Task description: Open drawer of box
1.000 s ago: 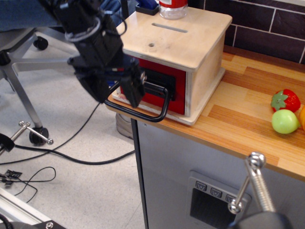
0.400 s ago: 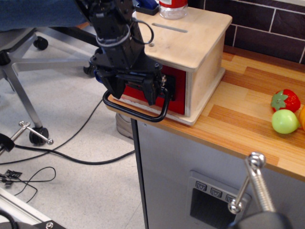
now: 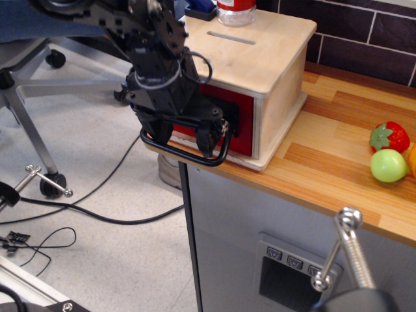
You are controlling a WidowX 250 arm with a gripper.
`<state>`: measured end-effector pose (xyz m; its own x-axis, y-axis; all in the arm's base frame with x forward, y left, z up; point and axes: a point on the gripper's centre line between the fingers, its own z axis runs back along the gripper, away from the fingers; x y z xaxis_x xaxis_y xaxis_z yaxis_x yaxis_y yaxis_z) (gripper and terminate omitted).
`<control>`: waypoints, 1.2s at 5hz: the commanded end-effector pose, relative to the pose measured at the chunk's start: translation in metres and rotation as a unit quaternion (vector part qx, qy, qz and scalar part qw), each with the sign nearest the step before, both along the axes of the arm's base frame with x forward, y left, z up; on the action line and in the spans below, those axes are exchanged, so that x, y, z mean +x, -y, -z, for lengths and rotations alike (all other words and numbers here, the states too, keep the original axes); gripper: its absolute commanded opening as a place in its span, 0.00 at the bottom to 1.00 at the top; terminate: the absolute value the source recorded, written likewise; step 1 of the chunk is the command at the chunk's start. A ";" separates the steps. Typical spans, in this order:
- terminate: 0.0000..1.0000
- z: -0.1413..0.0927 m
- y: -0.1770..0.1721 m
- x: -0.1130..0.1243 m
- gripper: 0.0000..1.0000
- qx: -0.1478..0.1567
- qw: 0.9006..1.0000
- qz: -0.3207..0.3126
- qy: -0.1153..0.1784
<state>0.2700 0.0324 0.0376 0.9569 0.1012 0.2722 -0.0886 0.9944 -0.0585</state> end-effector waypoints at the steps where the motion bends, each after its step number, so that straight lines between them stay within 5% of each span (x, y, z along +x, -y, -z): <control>1: 0.00 0.017 0.005 -0.019 1.00 0.017 1.000 0.018 -0.018; 4: 0.00 0.032 0.007 -0.104 1.00 0.026 0.992 0.079 -0.096; 6: 0.00 0.038 0.014 -0.134 1.00 0.012 0.988 0.095 -0.120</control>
